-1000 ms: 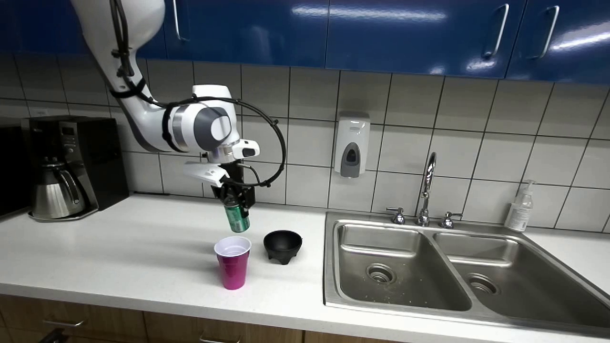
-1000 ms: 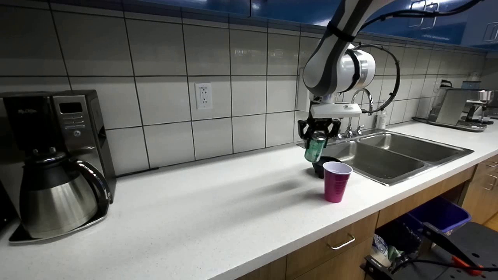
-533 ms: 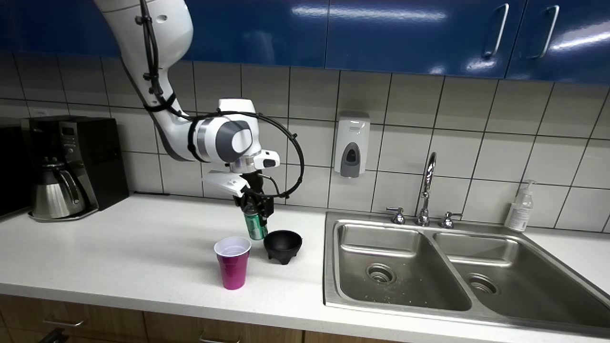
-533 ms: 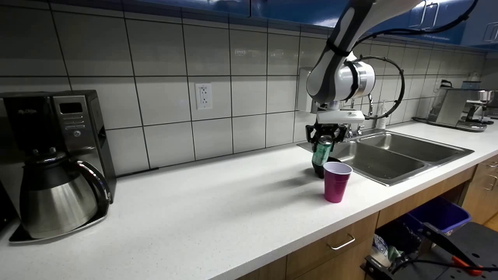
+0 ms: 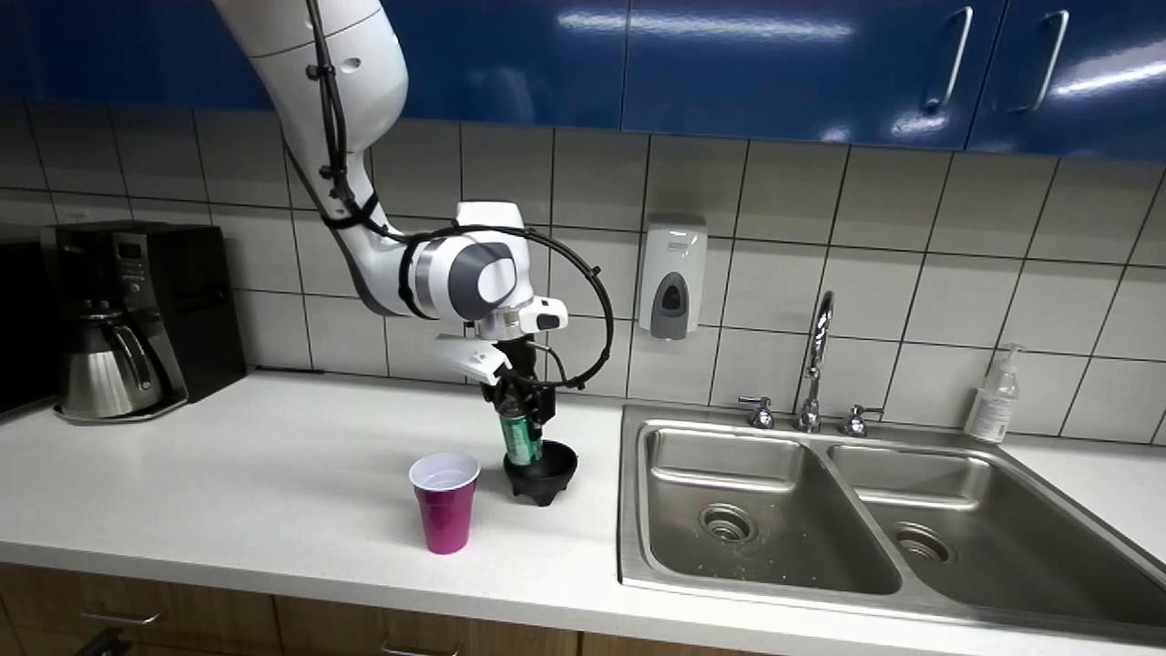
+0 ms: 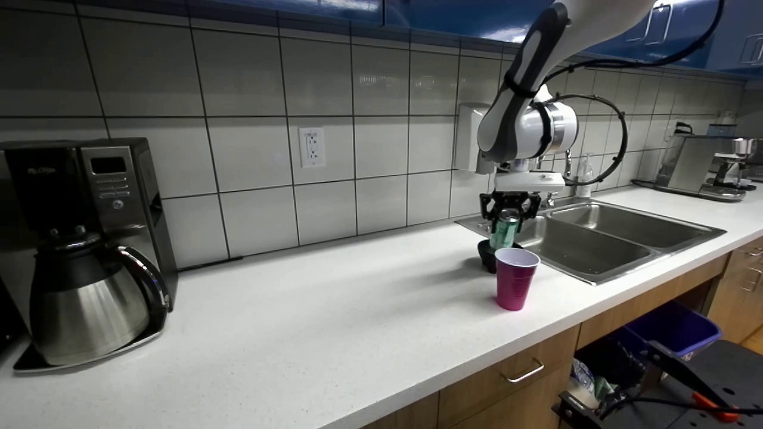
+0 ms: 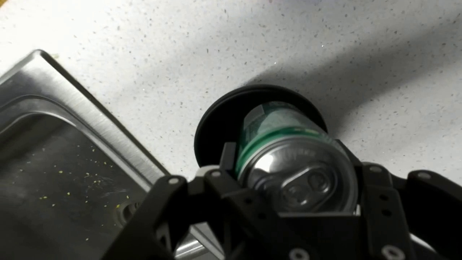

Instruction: Put the green can in the black bowl.

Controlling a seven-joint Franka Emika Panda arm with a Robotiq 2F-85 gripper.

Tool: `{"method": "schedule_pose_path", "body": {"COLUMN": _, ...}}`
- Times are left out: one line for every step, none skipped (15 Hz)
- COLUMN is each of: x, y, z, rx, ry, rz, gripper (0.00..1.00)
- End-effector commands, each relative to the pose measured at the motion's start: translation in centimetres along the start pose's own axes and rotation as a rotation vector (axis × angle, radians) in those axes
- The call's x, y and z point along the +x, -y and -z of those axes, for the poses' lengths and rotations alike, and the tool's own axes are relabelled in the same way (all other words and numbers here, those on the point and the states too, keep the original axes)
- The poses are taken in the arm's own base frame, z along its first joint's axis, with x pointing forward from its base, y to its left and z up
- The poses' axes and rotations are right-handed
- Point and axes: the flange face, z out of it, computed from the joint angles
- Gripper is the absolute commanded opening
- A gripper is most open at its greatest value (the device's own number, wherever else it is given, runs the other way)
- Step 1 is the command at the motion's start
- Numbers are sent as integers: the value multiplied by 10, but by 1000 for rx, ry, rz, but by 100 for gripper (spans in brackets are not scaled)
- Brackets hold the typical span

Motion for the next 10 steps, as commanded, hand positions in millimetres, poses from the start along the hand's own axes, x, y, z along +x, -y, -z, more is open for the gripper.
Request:
{"method": "schedule_pose_path", "body": {"x": 18, "y": -8, "z": -2, "rx": -8, "ry": 16, "rz": -8, "gripper": 39}}
{"method": "schedule_pose_path", "body": {"x": 19, "y": -9, "z": -4, "rx": -10, "ry": 20, "rz": -9, "gripper": 39}}
{"method": "schedule_pose_path", "body": {"x": 21, "y": -8, "z": -8, "rx": -11, "ry": 25, "rz": -11, "gripper": 39}}
{"method": "schedule_pose_path", "body": {"x": 22, "y": -7, "z": -12, "rx": -10, "ry": 32, "rz": -11, "gripper": 39}}
{"method": "schedule_pose_path", "body": {"x": 23, "y": -7, "z": -16, "rx": -11, "ry": 40, "rz": -12, "gripper": 39}}
{"method": "schedule_pose_path", "body": {"x": 23, "y": -6, "z": -20, "rx": -11, "ry": 48, "rz": -14, "gripper": 39}}
{"method": "schedule_pose_path", "body": {"x": 24, "y": -5, "z": -25, "rx": -9, "ry": 57, "rz": -13, "gripper": 39}}
{"method": "schedule_pose_path", "body": {"x": 24, "y": -5, "z": -29, "rx": -10, "ry": 64, "rz": -16, "gripper": 39}}
{"method": "schedule_pose_path", "body": {"x": 25, "y": -4, "z": -33, "rx": -10, "ry": 70, "rz": -16, "gripper": 39}}
{"method": "schedule_pose_path", "body": {"x": 25, "y": -4, "z": -37, "rx": -12, "ry": 75, "rz": -18, "gripper": 39}}
